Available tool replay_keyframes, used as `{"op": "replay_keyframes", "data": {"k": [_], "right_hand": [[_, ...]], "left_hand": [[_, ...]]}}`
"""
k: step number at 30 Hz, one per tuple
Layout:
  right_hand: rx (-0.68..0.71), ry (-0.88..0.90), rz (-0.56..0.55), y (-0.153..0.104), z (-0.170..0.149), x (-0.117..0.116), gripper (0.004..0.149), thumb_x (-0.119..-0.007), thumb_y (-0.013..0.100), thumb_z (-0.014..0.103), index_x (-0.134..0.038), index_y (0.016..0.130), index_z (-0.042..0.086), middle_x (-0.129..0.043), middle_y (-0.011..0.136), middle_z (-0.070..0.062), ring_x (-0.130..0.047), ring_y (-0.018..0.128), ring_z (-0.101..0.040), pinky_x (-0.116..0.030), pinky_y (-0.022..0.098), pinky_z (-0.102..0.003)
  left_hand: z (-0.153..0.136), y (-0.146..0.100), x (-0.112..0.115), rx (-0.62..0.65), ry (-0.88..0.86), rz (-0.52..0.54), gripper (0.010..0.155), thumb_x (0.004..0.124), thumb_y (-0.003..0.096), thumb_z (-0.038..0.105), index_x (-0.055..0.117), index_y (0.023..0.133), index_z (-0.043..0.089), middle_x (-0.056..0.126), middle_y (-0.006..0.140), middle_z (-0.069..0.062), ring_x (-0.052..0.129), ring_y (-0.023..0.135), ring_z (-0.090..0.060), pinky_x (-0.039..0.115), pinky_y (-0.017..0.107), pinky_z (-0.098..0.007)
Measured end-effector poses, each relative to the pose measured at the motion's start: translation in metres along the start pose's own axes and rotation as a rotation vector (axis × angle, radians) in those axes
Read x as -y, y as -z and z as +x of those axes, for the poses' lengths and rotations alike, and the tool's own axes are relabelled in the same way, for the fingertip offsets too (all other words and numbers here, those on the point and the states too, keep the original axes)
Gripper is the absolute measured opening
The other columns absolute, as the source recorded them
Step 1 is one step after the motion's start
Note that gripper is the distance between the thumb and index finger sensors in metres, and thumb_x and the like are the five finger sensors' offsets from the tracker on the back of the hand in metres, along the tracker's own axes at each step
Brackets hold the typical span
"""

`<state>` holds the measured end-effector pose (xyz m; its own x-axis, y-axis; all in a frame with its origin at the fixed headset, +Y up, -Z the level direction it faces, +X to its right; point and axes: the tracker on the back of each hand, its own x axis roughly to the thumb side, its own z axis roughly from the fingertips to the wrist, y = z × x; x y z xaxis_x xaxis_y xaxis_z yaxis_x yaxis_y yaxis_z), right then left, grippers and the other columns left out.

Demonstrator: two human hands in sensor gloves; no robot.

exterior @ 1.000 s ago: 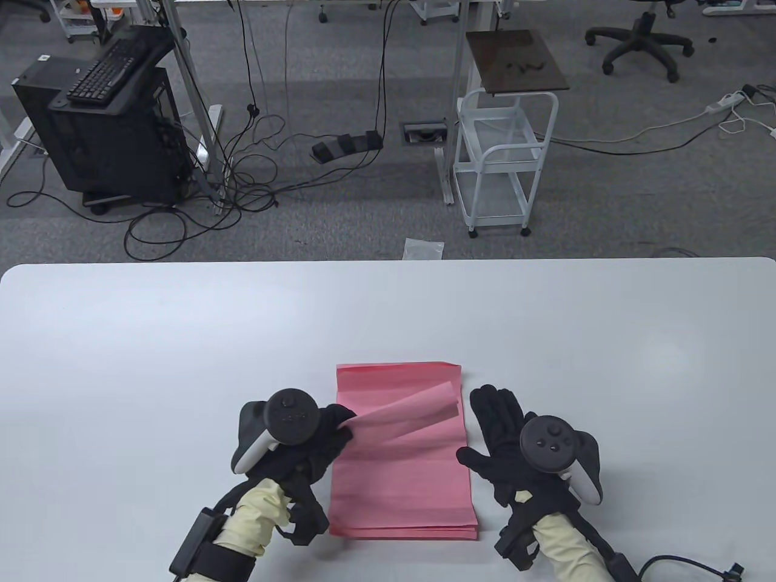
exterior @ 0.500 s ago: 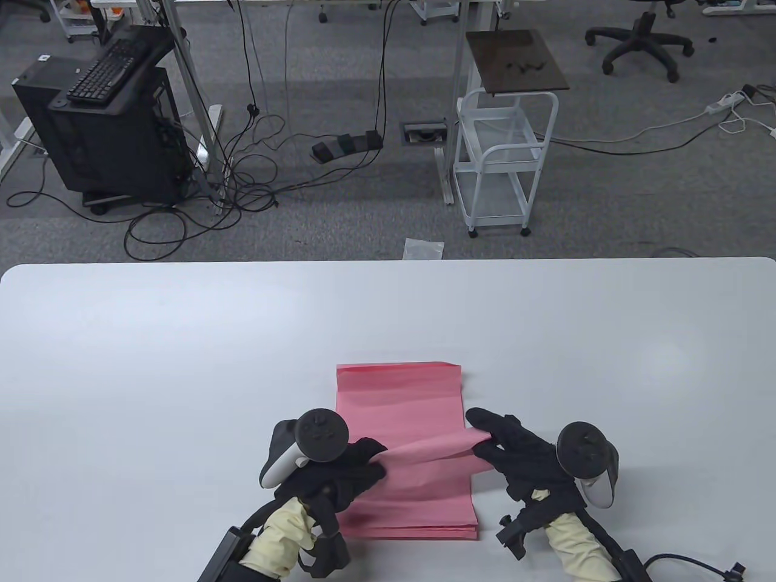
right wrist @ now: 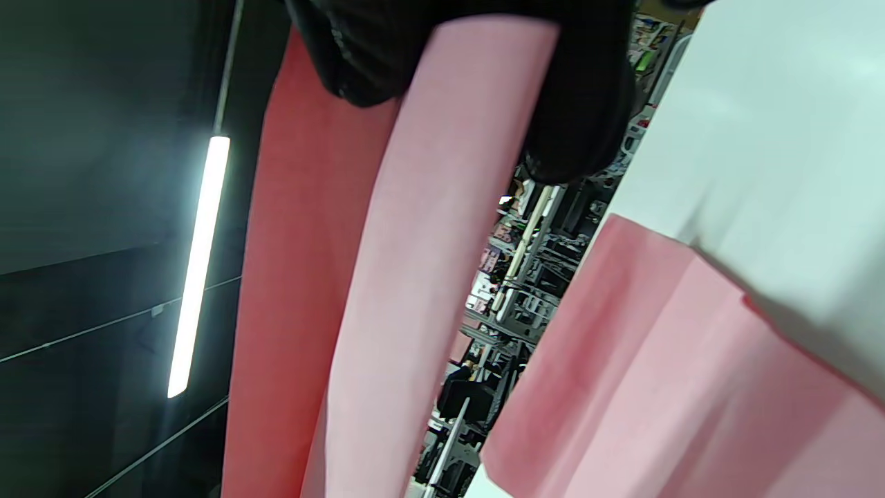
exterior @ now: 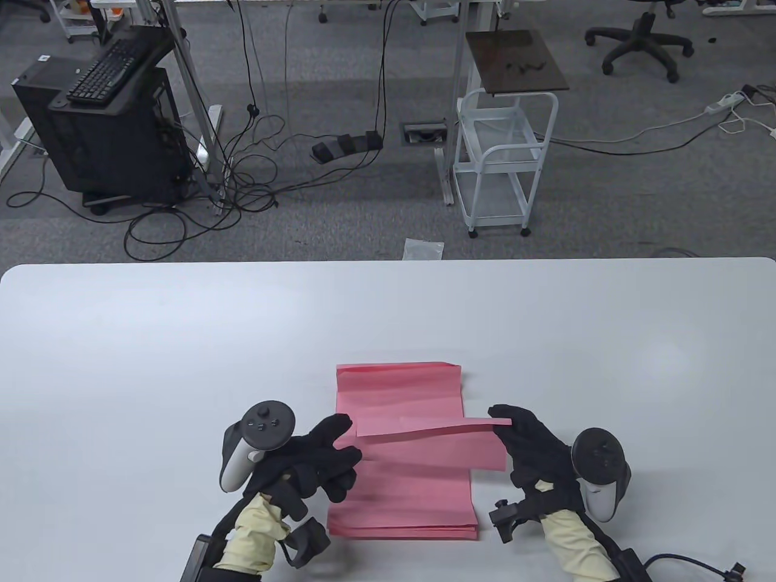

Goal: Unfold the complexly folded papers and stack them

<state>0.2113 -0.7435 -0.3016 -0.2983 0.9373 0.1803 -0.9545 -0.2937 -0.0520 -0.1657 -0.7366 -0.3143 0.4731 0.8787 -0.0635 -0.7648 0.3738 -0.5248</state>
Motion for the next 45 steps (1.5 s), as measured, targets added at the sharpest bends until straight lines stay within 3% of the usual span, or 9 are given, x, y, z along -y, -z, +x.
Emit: {"op": "replay_keyframes", "data": {"k": [4,6,14,17,19,23,29,36,45], "right_hand": [[0.042,0.039,0.051,-0.002,0.004,-0.007,0.038,-0.075,0.049,0.031,-0.079,0.084,0.017,-0.092,0.063,-0.002,-0.089,0.065,-0.03,-0.044,0.073,-0.06],[0.031,0.042,0.065,-0.001,0.001,-0.008,0.038,-0.073,0.049,0.033,-0.079,0.084,0.018,-0.092,0.066,-0.002,-0.088,0.069,-0.03,-0.042,0.073,-0.06],[-0.123,0.263,0.132,0.011,-0.001,-0.011,0.039,-0.074,0.05,0.036,-0.086,0.075,0.01,-0.095,0.066,-0.011,-0.078,0.082,-0.038,-0.032,0.071,-0.065],[-0.137,0.193,0.169,0.023,0.002,-0.015,0.038,-0.073,0.05,0.036,-0.086,0.073,0.009,-0.096,0.062,-0.01,-0.08,0.08,-0.037,-0.033,0.072,-0.064],[-0.138,0.181,0.171,0.029,0.005,-0.017,0.038,-0.073,0.05,0.035,-0.086,0.072,0.007,-0.096,0.061,-0.011,-0.082,0.078,-0.036,-0.034,0.071,-0.064],[-0.166,0.175,0.113,0.044,0.01,-0.017,0.038,-0.074,0.05,0.034,-0.087,0.069,0.004,-0.097,0.053,-0.01,-0.087,0.07,-0.034,-0.037,0.071,-0.063],[-0.258,0.078,0.106,0.071,0.016,-0.019,0.038,-0.076,0.049,0.034,-0.088,0.065,0.002,-0.097,0.045,-0.006,-0.093,0.059,-0.03,-0.043,0.071,-0.061],[-0.275,0.042,0.139,0.082,0.014,-0.017,0.038,-0.076,0.049,0.034,-0.088,0.066,0.002,-0.097,0.045,-0.006,-0.093,0.059,-0.03,-0.042,0.071,-0.061],[-0.306,0.057,0.166,0.092,0.013,-0.017,0.038,-0.076,0.049,0.033,-0.088,0.067,0.002,-0.097,0.047,-0.007,-0.092,0.062,-0.031,-0.041,0.072,-0.061]], "left_hand": [[-0.004,0.0,0.006,-0.031,-0.094,0.095,0.054,0.077,0.0533,0.04,0.07,0.098,0.01,0.105,0.035,0.012,0.108,0.02,-0.007,0.086,0.051,-0.036],[-0.005,-0.002,0.006,-0.012,-0.123,0.128,0.043,0.076,0.0537,0.039,0.081,0.089,0.014,0.109,0.045,0.011,0.112,0.032,-0.01,0.084,0.055,-0.037],[-0.003,-0.009,0.009,0.022,-0.135,0.118,0.071,0.057,0.0535,0.067,0.07,0.098,0.013,0.091,0.094,-0.011,0.099,0.076,-0.032,0.063,0.074,-0.05],[-0.006,-0.015,0.009,-0.001,-0.105,0.177,0.047,0.068,0.0573,0.042,0.073,0.096,0.015,0.091,0.093,-0.01,0.1,0.075,-0.03,0.063,0.074,-0.05],[-0.008,-0.019,0.008,0.023,-0.071,0.165,0.046,0.068,0.0561,0.028,0.062,0.101,0.021,0.083,0.098,-0.005,0.094,0.083,-0.025,0.058,0.077,-0.05],[-0.019,-0.026,0.005,0.091,-0.095,0.248,0.074,0.069,0.0535,0.021,0.02,0.105,0.04,0.075,0.095,0.01,0.086,0.085,-0.021,0.048,0.079,-0.055],[-0.017,-0.024,0.011,0.254,-0.105,0.294,0.082,0.068,0.0536,0.02,0.006,0.101,0.044,0.072,0.095,0.005,0.085,0.083,-0.022,0.049,0.078,-0.058],[-0.019,-0.024,0.01,0.264,-0.112,0.273,0.049,0.073,0.0526,0.022,0.063,0.099,0.037,0.08,0.094,0.004,0.092,0.081,-0.019,0.053,0.077,-0.057],[-0.016,-0.025,0.006,0.246,-0.011,0.23,0.034,0.074,0.0535,0.024,0.083,0.084,0.034,0.075,0.101,-0.002,0.086,0.089,-0.026,0.051,0.076,-0.06]]}}
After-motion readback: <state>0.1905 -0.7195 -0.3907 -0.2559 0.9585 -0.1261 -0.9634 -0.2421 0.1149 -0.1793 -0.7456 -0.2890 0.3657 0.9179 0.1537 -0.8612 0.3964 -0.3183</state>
